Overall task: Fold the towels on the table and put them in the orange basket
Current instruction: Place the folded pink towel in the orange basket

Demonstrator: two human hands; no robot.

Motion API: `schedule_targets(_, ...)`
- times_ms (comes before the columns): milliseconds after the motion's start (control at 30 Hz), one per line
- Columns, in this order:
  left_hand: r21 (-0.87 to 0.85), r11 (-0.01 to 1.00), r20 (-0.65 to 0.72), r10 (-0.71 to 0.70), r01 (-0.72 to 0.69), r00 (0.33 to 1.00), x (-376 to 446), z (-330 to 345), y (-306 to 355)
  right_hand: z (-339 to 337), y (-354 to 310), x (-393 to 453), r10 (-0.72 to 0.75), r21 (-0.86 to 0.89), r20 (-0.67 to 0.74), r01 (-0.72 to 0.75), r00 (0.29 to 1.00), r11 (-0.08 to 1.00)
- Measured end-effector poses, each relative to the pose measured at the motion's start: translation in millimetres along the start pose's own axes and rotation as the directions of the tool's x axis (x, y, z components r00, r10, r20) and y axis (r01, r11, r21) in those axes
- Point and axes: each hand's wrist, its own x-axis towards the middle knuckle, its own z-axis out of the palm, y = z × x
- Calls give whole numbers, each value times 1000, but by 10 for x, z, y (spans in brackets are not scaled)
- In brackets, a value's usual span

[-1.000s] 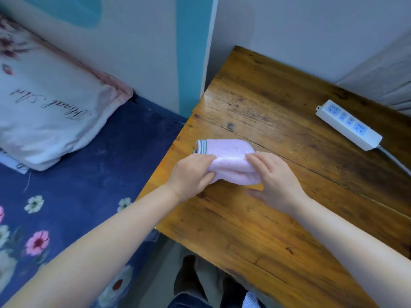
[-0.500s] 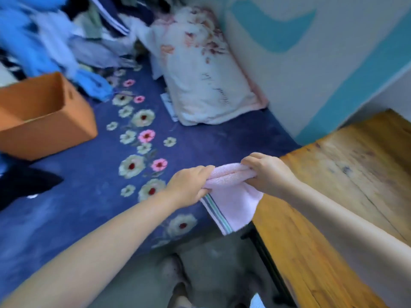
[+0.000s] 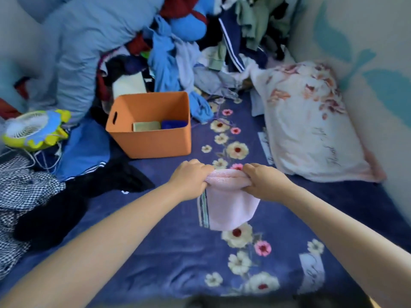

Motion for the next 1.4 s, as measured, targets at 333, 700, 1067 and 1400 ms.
schedule_targets(333,-131,949,-53,-295,286,954,759,-430,-1500,-688,-493,1931,-211,39,81,208,974,977)
schedule_targets(700,-173,891,-288,-453,420,844,1999,-798,-3224,-1112,-927,4191,-178,122,-221,208,959,970)
schedule_targets(1067,-43,911,-134,-413,411,901,2977,249,-4369,-279,-756,5804,-102,95,-140,116,985,989)
schedule_targets(1400,292,952,369,-23,-92,929,3143,1341,-4289,856,-661,5699,1,-414,315,137,949,900)
